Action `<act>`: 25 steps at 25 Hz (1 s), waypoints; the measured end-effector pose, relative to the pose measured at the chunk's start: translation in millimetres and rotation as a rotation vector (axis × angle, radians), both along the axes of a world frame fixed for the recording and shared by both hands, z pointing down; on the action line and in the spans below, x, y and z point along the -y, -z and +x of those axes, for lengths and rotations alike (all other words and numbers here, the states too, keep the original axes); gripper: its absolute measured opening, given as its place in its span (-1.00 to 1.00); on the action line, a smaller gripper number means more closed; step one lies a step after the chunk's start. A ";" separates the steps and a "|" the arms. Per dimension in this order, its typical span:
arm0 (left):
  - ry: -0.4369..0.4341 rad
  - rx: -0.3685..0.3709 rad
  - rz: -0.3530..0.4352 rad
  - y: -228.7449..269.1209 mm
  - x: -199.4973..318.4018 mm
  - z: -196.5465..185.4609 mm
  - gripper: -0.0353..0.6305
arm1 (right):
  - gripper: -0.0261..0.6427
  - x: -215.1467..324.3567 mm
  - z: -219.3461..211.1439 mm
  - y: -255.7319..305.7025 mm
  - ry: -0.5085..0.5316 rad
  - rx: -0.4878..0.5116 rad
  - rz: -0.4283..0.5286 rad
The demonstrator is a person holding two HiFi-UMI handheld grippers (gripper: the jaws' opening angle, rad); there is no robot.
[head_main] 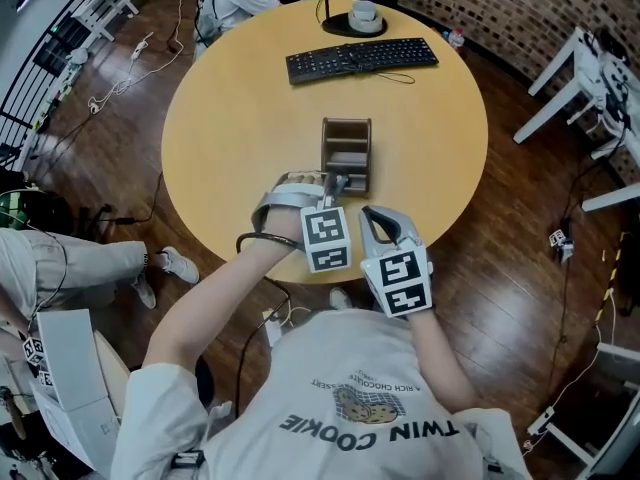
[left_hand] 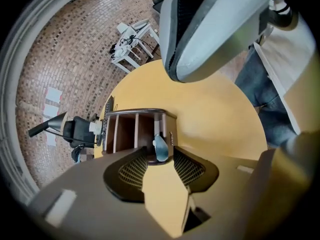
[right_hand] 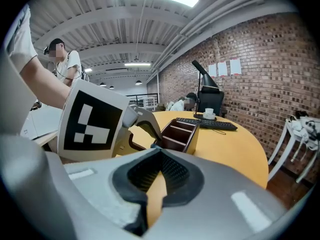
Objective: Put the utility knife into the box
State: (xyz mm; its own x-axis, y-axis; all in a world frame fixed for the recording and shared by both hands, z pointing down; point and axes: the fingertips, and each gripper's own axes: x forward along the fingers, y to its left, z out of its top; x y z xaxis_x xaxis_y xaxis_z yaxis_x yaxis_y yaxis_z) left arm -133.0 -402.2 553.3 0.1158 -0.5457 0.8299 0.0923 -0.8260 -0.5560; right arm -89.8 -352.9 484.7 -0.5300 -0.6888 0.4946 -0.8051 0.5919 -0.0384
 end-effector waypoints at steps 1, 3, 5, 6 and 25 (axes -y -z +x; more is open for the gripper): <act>0.003 -0.012 0.007 2.2 -1.4 -2.2 -0.37 | -0.93 -1.6 -2.3 1.1 -0.001 -0.003 0.001; 0.014 -0.038 0.020 7.3 -4.1 -8.6 -0.37 | -0.93 -4.8 -7.9 4.0 -0.005 -0.004 0.004; 0.031 -0.077 0.030 13.5 -7.6 -15.3 -0.37 | -0.93 -9.0 -13.9 7.1 -0.009 0.000 0.005; 0.044 -0.103 0.032 16.8 -10.1 -18.0 -0.37 | -0.93 -11.4 -16.5 8.6 -0.011 0.002 0.005; 0.446 -0.664 0.030 79.3 -73.3 -26.5 -0.75 | -0.93 -44.3 -35.6 43.3 0.097 0.122 0.005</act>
